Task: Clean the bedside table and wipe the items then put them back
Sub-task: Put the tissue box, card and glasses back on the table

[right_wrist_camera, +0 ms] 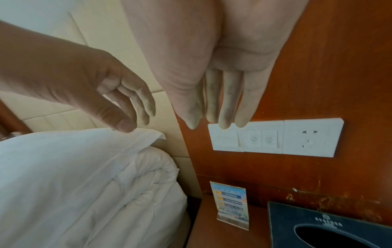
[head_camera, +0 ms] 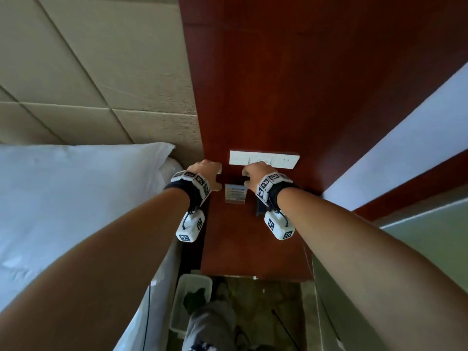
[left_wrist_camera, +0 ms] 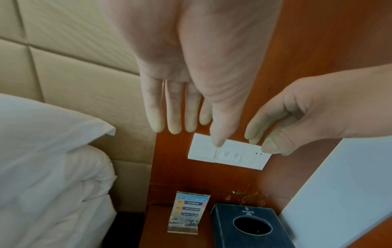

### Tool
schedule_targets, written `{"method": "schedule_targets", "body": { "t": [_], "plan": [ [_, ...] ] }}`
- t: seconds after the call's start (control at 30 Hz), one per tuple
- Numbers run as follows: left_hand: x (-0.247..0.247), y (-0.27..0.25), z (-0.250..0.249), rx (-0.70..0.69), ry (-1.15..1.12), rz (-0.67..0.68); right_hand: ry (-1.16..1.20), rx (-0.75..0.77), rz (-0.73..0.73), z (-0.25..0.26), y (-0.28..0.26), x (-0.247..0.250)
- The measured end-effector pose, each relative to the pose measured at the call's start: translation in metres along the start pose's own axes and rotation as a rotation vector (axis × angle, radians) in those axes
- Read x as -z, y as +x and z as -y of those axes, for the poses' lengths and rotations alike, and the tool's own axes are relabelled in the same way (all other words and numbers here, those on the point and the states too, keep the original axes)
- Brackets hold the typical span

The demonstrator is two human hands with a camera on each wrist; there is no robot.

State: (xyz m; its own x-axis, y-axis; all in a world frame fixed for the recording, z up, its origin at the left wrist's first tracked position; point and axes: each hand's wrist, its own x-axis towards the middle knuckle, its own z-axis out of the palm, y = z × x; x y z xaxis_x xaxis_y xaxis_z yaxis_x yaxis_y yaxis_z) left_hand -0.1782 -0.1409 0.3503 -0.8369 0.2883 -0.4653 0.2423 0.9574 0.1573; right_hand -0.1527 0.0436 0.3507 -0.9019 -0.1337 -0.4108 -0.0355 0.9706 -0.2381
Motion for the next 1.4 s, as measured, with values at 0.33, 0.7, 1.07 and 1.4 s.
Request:
{"method": "schedule_targets", "body": {
  "t": [0.33,0.7,1.07,1.4],
  "plan": [
    [-0.009,-0.152,0.029,0.161,-0.070,-0.158,-0.030,0.202,-0.011,0.085,-0.093,-0.002],
    [-0.050,-0.292,0.115,0.408,-0.234,-0.207,-0.139,0.460,0.065,0.217,-0.134,-0.042],
    [-0.143,-0.432,0.248,0.661,-0.425,-0.194,-0.241,0.691,0.224,0.398,-0.179,-0.142],
    [-0.273,-0.511,0.350,0.763,-0.587,-0.138,-0.391,0.760,0.380,0.505,-0.217,-0.266]
  ]
}}
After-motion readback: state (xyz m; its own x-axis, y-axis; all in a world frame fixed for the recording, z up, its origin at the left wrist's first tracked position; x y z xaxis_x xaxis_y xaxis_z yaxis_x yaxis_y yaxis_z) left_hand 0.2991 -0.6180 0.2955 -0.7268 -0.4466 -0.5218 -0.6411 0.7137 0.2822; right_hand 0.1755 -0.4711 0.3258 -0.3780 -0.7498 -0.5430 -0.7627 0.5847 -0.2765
